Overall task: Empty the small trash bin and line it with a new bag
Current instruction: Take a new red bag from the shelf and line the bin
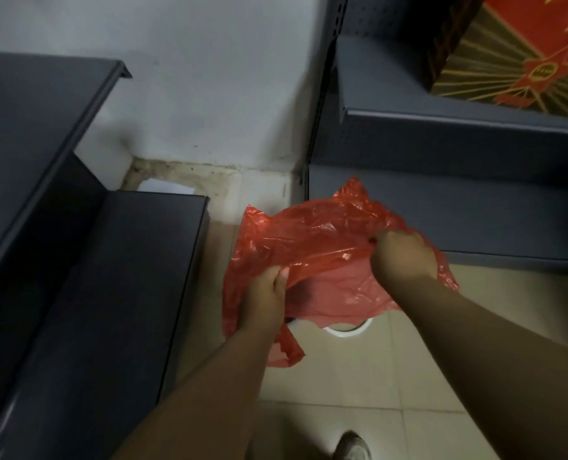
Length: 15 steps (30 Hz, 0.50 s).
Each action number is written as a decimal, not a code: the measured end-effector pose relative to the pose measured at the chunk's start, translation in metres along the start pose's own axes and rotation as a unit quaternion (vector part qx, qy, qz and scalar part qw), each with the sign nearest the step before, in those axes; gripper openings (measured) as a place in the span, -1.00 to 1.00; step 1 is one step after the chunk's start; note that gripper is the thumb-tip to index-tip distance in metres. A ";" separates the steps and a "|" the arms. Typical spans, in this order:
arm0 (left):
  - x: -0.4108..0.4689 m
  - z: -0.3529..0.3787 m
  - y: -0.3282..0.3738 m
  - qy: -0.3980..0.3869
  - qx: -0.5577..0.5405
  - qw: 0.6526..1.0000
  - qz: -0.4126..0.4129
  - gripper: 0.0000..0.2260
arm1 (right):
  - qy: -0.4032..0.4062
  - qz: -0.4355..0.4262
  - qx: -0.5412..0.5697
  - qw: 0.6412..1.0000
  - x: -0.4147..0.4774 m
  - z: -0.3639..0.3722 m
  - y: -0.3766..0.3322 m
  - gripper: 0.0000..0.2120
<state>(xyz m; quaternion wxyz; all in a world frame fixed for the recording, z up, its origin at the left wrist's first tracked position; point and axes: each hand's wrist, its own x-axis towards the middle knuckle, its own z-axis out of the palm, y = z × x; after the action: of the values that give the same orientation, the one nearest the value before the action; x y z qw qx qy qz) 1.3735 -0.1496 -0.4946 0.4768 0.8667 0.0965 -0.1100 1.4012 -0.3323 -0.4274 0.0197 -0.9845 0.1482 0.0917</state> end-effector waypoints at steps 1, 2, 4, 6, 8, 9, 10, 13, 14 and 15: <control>0.004 0.006 -0.011 0.002 -0.010 1.000 -0.010 -0.71 | 0.005 -0.001 -0.004 1.000 0.002 0.010 -0.002 -0.58; 0.008 0.011 -0.021 0.006 -0.023 1.000 -0.017 -0.71 | 0.009 -0.004 -0.009 1.000 0.004 0.020 -0.005 -0.58; 0.019 0.022 -0.042 0.017 -0.040 0.999 -0.015 -0.72 | 0.013 -0.004 -0.020 1.000 0.008 0.039 -0.011 -0.60; 0.031 0.031 -0.061 0.031 -0.027 0.999 -0.012 -0.72 | 0.007 -0.007 -0.028 1.000 0.013 0.057 -0.017 -0.62; 0.043 0.037 -0.083 0.042 -0.007 0.999 -0.014 -0.72 | -0.008 -0.015 -0.027 1.000 0.019 0.077 -0.025 -0.63; 0.050 0.038 -0.093 0.048 0.000 0.999 -0.016 -0.71 | -0.020 -0.021 -0.020 0.999 0.022 0.087 -0.029 -0.64; 0.056 0.038 -0.102 0.055 0.008 0.998 -0.022 -0.70 | -0.034 -0.029 -0.010 0.999 0.026 0.095 -0.033 -0.64; 0.078 0.034 -0.126 0.076 0.041 0.995 -0.045 -0.69 | -0.088 -0.078 0.055 0.991 0.037 0.123 -0.044 -0.73; 0.085 0.032 -0.132 0.083 0.055 0.994 -0.051 -0.70 | -0.103 -0.102 0.076 0.987 0.040 0.132 -0.046 -0.75; 0.091 0.031 -0.138 0.090 0.067 0.992 -0.053 -0.71 | -0.100 -0.126 0.088 0.983 0.042 0.143 -0.048 -0.72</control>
<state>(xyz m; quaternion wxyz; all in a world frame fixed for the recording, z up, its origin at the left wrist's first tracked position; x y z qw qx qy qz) 1.4202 -0.0972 -0.6477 0.4006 0.8967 0.1774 -0.0630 1.4301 -0.2897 -0.5749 0.1321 -0.9756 0.0281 0.1733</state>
